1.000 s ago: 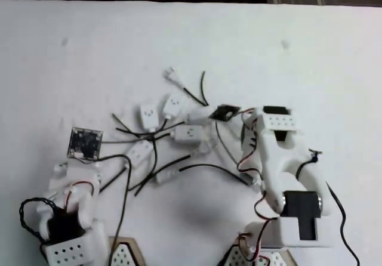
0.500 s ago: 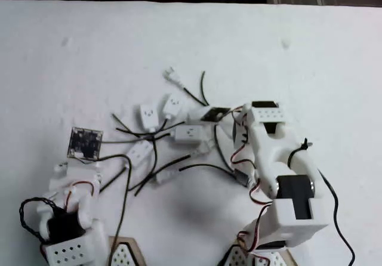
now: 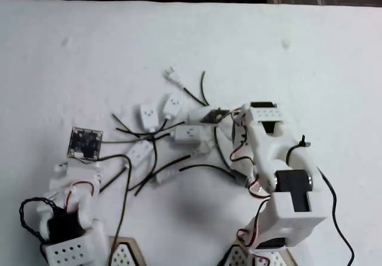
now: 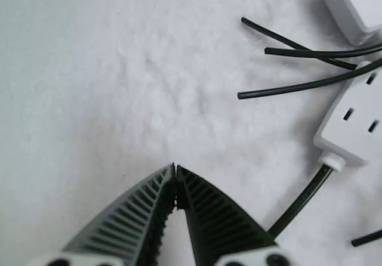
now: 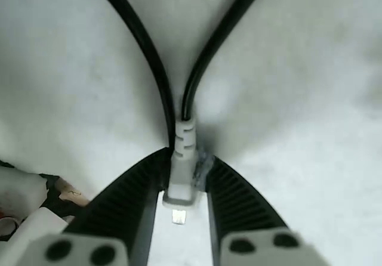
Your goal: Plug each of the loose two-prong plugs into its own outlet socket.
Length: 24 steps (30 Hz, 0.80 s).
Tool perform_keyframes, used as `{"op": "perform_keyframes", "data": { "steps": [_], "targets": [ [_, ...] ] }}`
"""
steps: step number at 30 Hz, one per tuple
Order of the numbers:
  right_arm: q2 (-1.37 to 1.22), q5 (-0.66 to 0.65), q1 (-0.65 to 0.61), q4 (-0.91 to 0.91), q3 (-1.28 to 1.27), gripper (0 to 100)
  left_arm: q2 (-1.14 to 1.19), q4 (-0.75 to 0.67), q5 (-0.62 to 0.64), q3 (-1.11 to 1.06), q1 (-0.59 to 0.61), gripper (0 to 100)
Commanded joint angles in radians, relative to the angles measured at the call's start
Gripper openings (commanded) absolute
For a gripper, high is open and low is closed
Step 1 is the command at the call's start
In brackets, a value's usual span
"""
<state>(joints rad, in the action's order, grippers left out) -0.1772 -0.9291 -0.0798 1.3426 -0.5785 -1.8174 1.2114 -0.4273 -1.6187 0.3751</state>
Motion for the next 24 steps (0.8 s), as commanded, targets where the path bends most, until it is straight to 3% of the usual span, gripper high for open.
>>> {"op": "perform_keyframes", "data": {
  "steps": [1, 7, 20, 24],
  "targets": [
    [0.008, -0.005, -0.010, 0.016, -0.002, 1.9, -0.007, -0.008, -0.002, 0.008, 0.002, 3],
    [0.154, -0.041, -0.010, 0.105, 0.005, 1.9, -0.007, -0.012, -0.002, 0.008, 0.002, 3],
    [0.835, -0.040, -0.001, 0.366, -0.002, 1.9, -0.007, -0.011, 0.008, 0.063, 0.002, 3],
    [0.995, -0.040, 0.067, 0.371, -0.003, 1.9, -0.007, -0.008, 0.009, 0.126, 0.005, 3]
  ]
}}
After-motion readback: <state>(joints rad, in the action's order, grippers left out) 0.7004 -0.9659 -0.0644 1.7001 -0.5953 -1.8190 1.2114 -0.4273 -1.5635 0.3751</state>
